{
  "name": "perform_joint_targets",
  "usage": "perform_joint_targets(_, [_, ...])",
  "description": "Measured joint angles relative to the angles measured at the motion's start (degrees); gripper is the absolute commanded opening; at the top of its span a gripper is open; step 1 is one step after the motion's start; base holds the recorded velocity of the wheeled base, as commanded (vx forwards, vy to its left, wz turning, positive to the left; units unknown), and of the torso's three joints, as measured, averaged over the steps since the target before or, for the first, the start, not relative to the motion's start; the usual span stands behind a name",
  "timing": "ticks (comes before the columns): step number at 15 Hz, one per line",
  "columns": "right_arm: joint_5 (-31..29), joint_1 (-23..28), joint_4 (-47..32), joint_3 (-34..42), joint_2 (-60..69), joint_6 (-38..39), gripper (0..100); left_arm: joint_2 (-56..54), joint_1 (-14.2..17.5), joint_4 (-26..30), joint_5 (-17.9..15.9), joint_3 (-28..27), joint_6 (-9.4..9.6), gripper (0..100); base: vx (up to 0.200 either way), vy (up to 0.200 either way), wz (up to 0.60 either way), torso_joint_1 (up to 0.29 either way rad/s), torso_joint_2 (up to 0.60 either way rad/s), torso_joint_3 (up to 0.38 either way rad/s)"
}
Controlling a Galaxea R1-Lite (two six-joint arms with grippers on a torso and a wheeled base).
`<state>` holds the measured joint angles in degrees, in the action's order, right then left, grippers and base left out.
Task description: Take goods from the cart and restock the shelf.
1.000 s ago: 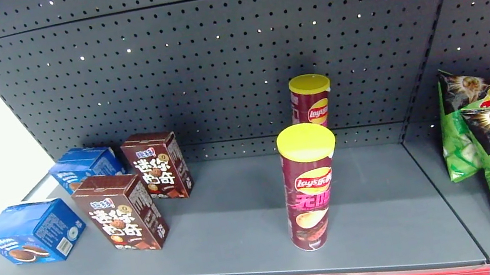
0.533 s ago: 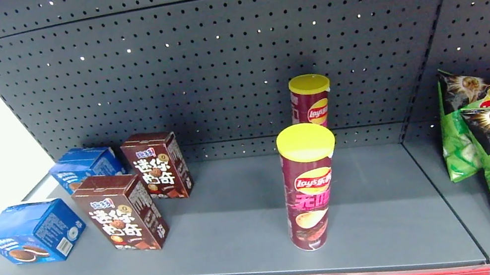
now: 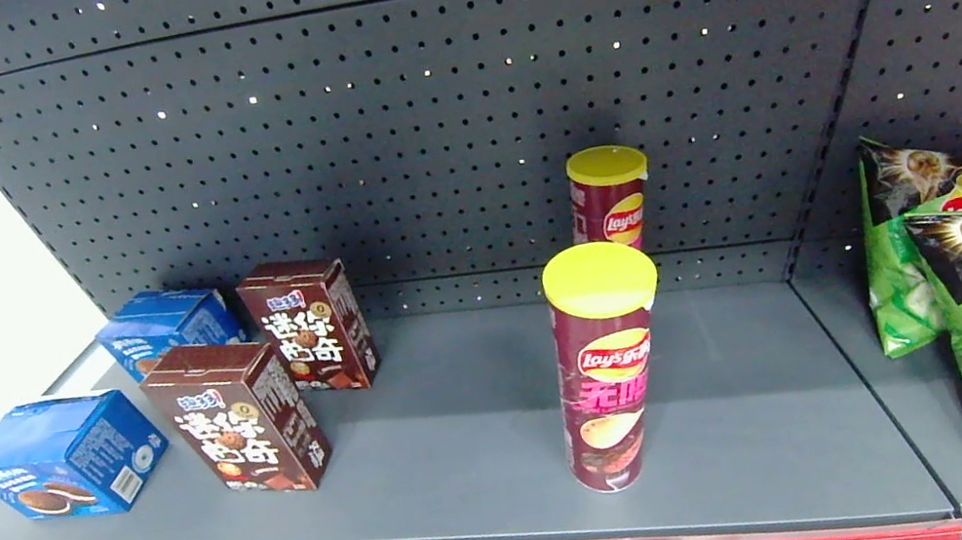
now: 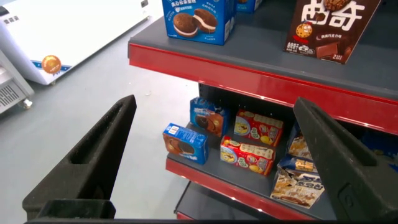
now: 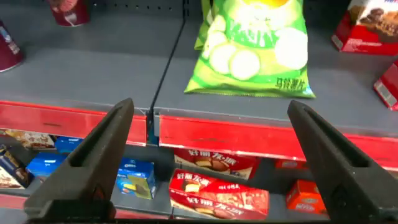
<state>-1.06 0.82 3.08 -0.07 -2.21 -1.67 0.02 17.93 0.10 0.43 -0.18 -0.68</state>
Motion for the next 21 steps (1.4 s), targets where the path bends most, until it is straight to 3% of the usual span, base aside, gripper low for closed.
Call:
perform_joint_targets(3, [-8.8,0.0,-0.2,-0.1,0.3,0.1,100,0.0,0.0,0.0,0.0,0.0,0.00,100,0.000,0.000,0.00,0.000,0.00,0.000])
perform_joint_targets(4, [-8.0,-0.3,-0.2,-0.1,0.9,0.0,100,0.0,0.0,0.0,0.0,0.0,0.00,100,0.000,0.000,0.00,0.000,0.00,0.000])
perform_joint_targets(6, [0.4,-0.7,-0.4,-0.1,1.7,-0.3,100,0.0,0.0,0.0,0.0,0.0,0.00,100,0.000,0.000,0.00,0.000,0.00,0.000])
perform_joint_targets(8, [2.2,-0.8,-3.1,-0.6,2.0,-0.2,100,0.0,0.0,0.0,0.0,0.0,0.00,100,0.000,0.000,0.00,0.000,0.00,0.000])
perform_joint_targets(12, [-7.3,-0.9,-1.4,-1.1,2.2,-0.3,100,0.0,0.0,0.0,0.0,0.0,0.00,100,0.000,0.000,0.00,0.000,0.00,0.000])
perform_joint_targets(15, [-6.7,-0.9,-1.4,-0.8,2.2,-0.4,100,0.0,0.0,0.0,0.0,0.0,0.02,100,0.000,0.000,0.00,0.000,0.00,0.000])
perform_joint_targets(17, [-10.0,-0.9,-1.3,-0.7,2.2,-0.4,100,0.0,0.0,0.0,-0.6,0.0,1.01,100,0.000,0.000,0.00,0.000,0.00,0.000])
perform_joint_targets(21, [-12.1,-0.9,0.3,-0.2,2.2,0.2,100,0.0,-0.1,0.0,-0.5,0.0,0.95,100,0.000,0.000,0.00,0.000,0.00,0.000])
